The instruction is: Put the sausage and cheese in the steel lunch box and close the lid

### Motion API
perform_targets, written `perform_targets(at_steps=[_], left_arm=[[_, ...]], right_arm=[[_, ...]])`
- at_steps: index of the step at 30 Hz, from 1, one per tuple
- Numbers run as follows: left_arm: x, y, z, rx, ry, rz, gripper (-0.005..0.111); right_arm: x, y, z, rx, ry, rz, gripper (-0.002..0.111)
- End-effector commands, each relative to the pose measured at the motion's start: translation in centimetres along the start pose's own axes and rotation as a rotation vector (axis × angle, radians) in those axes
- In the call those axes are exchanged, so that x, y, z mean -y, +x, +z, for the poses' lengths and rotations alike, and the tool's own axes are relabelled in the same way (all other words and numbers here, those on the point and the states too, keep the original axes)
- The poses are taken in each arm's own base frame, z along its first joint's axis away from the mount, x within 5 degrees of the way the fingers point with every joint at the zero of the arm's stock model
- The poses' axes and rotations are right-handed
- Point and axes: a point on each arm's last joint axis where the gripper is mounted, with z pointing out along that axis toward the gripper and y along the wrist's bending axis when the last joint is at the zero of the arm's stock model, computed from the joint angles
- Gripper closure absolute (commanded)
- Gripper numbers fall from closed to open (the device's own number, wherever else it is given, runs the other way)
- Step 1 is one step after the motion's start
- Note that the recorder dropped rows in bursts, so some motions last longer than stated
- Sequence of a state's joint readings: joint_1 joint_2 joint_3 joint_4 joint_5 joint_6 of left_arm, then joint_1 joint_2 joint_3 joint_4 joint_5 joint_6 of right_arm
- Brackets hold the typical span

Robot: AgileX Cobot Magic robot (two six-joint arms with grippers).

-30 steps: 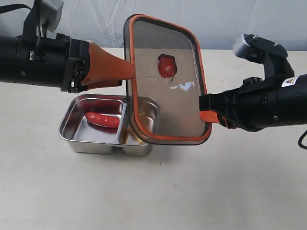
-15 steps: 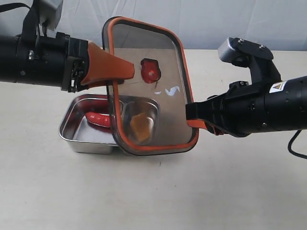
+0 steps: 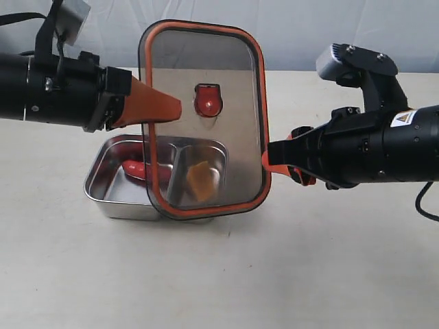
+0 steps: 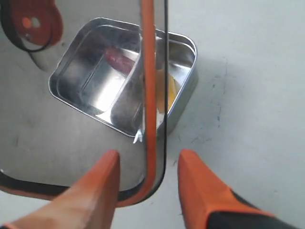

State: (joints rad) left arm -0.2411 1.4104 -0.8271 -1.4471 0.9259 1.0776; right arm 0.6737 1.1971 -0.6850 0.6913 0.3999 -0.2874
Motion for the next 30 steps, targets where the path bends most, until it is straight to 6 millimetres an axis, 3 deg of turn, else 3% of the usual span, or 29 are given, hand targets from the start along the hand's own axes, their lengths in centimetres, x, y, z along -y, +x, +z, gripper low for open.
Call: perform_targets(at_steps=[1, 7, 11, 16, 20, 27, 30], left_arm=[[0.2, -0.2, -0.2, 0.022, 0.001, 0.029, 0.106], [-0.7, -0.7, -0.4, 0.063, -0.124, 0.130, 0.106], [-1.7, -1.3, -1.7, 0.103, -0.374, 0.272, 0.106], [-0.4, -2.3, -4.1, 0.186, -0.532, 0.489, 0.107], [0.9, -2.1, -5.5, 0.128, -0.608, 0.743, 0.107], [2.5, -0.9, -3.6, -0.081, -0.645, 1.170, 0.107], [3.1, -1.0, -3.1, -0.069, -0.669, 1.253, 0.107]], right_arm=[[0.0, -0.1, -0.2, 0.017, 0.011, -0.044, 0.067], [0.2, -0.5, -0.5, 0.069, 0.039, -0.087, 0.067], [-0.2, -1.5, -2.4, 0.204, 0.050, -0.140, 0.068], [-0.8, -1.9, -4.8, 0.308, 0.038, -0.178, 0.068], [-1.2, -1.9, -6.1, 0.350, 0.022, -0.187, 0.068], [-1.5, -1.4, -6.8, 0.331, -0.002, -0.177, 0.068], [-1.6, -1.0, -6.8, 0.285, -0.052, 0.014, 0.068]])
